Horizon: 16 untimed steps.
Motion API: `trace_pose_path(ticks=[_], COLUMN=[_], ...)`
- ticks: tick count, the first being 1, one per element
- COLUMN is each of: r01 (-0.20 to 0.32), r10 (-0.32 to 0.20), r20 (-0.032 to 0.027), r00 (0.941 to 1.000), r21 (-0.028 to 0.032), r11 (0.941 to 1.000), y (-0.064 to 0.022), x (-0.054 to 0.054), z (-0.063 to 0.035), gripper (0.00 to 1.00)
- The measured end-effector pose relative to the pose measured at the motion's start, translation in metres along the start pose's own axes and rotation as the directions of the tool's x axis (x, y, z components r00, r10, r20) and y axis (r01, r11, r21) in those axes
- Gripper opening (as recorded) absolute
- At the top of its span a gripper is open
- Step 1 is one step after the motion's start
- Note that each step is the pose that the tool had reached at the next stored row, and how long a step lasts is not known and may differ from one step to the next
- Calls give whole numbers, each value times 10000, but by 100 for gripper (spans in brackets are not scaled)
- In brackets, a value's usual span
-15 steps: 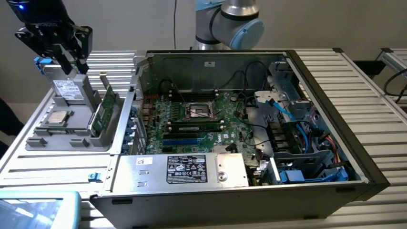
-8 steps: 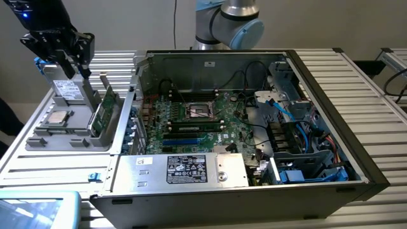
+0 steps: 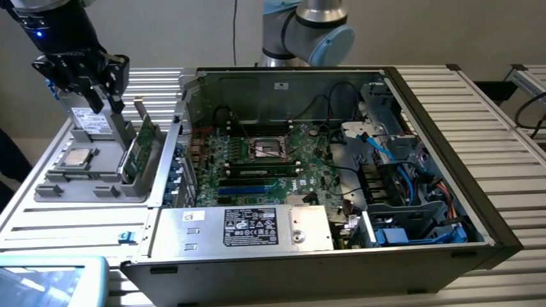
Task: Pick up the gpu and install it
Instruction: 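Pick up the gpu and move the gpu toward the slot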
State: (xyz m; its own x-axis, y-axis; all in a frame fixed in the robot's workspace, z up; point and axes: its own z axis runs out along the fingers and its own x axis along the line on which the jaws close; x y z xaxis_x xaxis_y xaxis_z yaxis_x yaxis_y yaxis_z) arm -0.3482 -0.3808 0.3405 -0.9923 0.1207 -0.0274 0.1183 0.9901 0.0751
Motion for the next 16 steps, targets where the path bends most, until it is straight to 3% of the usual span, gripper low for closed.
trace_pose_path(ticks=[10, 16], r01=[-203, -336], r10=[203, 336], r20=[17, 21], r00=[9998, 9994], r21=[-10, -46], r11=[9998, 9994], y=[-50, -57], x=[-2, -21], z=[178, 288], gripper=[44, 44])
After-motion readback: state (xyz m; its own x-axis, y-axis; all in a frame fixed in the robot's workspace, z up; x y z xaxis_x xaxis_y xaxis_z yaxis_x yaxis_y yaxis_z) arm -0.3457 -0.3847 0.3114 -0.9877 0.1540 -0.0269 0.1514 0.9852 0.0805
